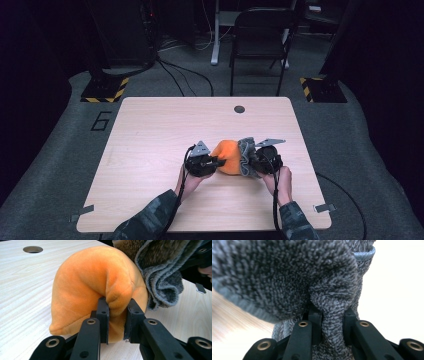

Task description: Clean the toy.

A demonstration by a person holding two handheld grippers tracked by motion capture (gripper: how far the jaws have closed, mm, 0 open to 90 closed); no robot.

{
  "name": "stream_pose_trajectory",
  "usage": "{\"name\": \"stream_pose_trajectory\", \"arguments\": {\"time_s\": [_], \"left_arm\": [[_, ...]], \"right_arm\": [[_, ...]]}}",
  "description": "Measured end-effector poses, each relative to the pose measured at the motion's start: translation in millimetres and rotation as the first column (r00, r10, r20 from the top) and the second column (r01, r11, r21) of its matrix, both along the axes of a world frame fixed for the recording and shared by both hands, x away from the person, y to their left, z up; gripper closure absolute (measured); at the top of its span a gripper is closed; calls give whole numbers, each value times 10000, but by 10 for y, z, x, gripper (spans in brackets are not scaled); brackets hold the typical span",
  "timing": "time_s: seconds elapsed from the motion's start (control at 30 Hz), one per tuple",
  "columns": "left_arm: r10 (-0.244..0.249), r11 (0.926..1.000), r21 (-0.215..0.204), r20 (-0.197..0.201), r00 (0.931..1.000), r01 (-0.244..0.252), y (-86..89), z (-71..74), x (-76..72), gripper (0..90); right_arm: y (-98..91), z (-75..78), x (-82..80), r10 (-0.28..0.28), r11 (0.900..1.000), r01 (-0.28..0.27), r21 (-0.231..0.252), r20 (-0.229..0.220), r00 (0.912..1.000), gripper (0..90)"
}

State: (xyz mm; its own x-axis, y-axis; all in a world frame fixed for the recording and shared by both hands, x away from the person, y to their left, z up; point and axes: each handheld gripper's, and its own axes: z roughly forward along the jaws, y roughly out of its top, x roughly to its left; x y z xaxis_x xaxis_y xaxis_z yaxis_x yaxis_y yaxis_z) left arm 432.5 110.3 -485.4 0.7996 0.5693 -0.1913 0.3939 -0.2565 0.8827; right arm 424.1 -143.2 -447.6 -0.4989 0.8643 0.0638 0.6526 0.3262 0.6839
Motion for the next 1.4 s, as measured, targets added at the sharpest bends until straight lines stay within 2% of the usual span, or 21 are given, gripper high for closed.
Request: {"name": "stream_pose_trajectory", "arguments": {"time_s": [0.4, 0.57, 0.63, 0.67, 0.7, 0.8, 0.9, 1.03, 1.13, 1.17, 1.27, 1.3, 1.33, 1.4], "left_arm": [[-70, 10000, -28, -2, 10000, 70, -3, 0, 4, 758], [-87, 9999, -64, -31, 10000, 87, 3, 2, 6, 757], [-89, 9999, -61, -2, 10000, 89, 14, 2, 13, 756], [-71, 9999, -104, -56, 10000, 71, 15, 1, 12, 755], [-69, 9999, -114, -60, 10000, 68, 17, 0, 13, 755], [-48, 9999, -142, -44, 10000, 47, 20, 4, 13, 753], [-20, 9998, -189, -35, 10000, 19, 33, 9, 20, 748], [10, 9997, -248, -101, 9999, -12, 37, 6, 28, 745], [-7, 9998, -211, -52, 10000, 6, 34, 8, 28, 741], [2, 9998, -222, -59, 10000, -3, 35, 8, 28, 740], [-25, 9998, -196, -90, 10000, 23, 40, 8, 28, 734], [-46, 9999, -124, -3, 10000, 46, 40, 4, 31, 729], [-73, 9999, -119, 9, 10000, 73, 37, 1, 28, 722], [-275, 9996, -104, 242, 9993, 277, 40, -3, 29, 694]], "right_arm": [[-146, -226, 121, -632, 9978, 619, -227, -611, 9961, 761], [-192, -436, 211, -1061, 9936, 1005, -522, -1182, 9873, 760], [-214, -529, 258, -1030, 9944, 992, -365, -1248, 9868, 758], [-207, -530, 262, -1091, 9939, 1059, -312, -1271, 9859, 758], [-202, -521, 266, -1005, 9943, 952, -482, -1235, 9872, 758], [-208, -491, 261, -982, 9941, 913, -584, -1293, 9867, 758], [-234, -345, 223, -1182, 9912, 1104, -731, -1121, 9867, 761], [-274, 35, 111, -1114, 9937, 1114, -84, -56, 9938, 762], [-190, 252, 7, -591, 9977, 566, 377, 719, 9957, 761], [-130, 287, -23, -442, 9979, 401, 507, 820, 9956, 761], [57, 259, -22, 104, 9995, -129, 289, 860, 9962, 761], [112, 221, -10, -2, 9996, -16, 290, 643, 9979, 761], [131, 174, 16, 12, 10000, -18, 75, 704, 9975, 761], [126, 116, 43, -146, 9999, 142, 66, 649, 9978, 762]]}}
